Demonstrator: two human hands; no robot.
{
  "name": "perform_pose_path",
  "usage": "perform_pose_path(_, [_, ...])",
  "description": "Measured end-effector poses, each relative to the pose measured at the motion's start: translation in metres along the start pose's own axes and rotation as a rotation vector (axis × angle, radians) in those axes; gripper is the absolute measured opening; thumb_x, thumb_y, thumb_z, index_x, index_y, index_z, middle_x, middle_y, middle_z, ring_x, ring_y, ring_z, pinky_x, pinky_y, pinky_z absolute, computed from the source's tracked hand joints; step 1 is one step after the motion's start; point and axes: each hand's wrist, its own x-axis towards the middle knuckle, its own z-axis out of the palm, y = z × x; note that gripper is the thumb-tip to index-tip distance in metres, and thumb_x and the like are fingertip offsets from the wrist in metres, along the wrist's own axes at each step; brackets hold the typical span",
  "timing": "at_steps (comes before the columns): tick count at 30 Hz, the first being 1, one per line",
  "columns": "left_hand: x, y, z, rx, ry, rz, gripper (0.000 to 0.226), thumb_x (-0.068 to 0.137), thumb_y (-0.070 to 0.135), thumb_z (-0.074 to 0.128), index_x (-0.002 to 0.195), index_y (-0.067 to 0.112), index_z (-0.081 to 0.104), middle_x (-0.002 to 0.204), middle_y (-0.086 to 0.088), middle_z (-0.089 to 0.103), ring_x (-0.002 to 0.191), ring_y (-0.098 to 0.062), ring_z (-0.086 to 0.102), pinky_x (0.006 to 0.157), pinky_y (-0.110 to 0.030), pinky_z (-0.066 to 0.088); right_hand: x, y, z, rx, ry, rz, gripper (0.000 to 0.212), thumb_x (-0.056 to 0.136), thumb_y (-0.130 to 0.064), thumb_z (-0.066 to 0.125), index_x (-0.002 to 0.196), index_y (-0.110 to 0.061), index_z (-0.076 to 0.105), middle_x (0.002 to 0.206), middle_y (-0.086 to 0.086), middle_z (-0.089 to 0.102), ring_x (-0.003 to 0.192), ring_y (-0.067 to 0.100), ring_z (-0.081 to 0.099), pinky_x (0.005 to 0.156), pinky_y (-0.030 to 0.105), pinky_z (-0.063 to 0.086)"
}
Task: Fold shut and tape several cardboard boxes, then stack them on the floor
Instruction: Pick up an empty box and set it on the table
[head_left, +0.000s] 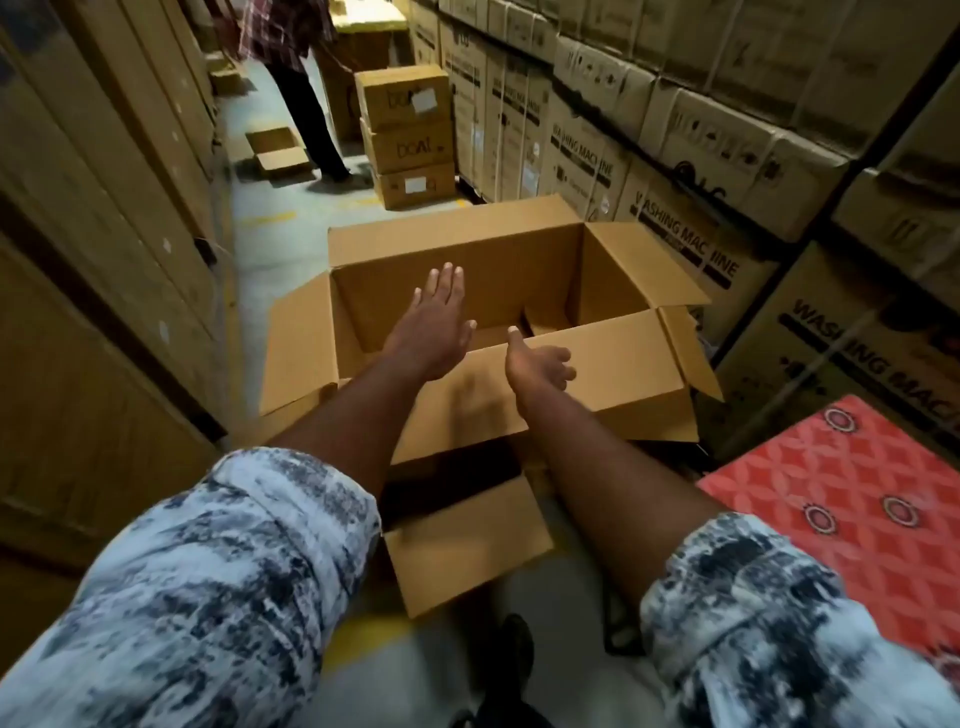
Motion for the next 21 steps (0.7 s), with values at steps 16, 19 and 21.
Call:
perform_pose_path(16, [0.111,-0.053,0.037,-0.037,-0.207,-0.061,0.069,0.104,0.023,0.052,0.161,0.017,0.014,0.166,-0.008,0.022,0.153,-0.026,0.02,0.122,-0.044,0.026,0.074,-0.019,0.049,0.191,-0.213,0.389,0.046,0.08,-0.041,0.08,0.104,-0.011,0.055,0.096,0.012,0.057,0.081,0.026,0.057,0.083,0.042,0.06])
perform_pose_path(19, [0.134,-0.072,0.045,-0.047,-0.22,-0.04,0.074,0.103,0.026,0.054,0.161,0.017,0.009,0.161,-0.014,0.033,0.147,-0.031,0.035,0.117,-0.047,0.035,0.083,-0.016,0.073,0.245,-0.091,0.467,0.073,0.059,-0.034,0.082,0.12,-0.011,0.049,0.101,0.011,0.056,0.083,0.029,0.056,0.071,0.049,0.057])
perform_pose_path(21, [0.149,-0.088,0.048,-0.046,-0.225,-0.017,0.08,0.102,0.028,0.056,0.161,0.018,0.003,0.16,-0.015,0.035,0.144,-0.033,0.039,0.116,-0.051,0.037,0.091,-0.01,0.087,0.295,-0.016,0.483,0.078,0.056,-0.032,0.079,0.122,-0.012,0.042,0.099,0.011,0.055,0.081,0.029,0.055,0.066,0.049,0.052])
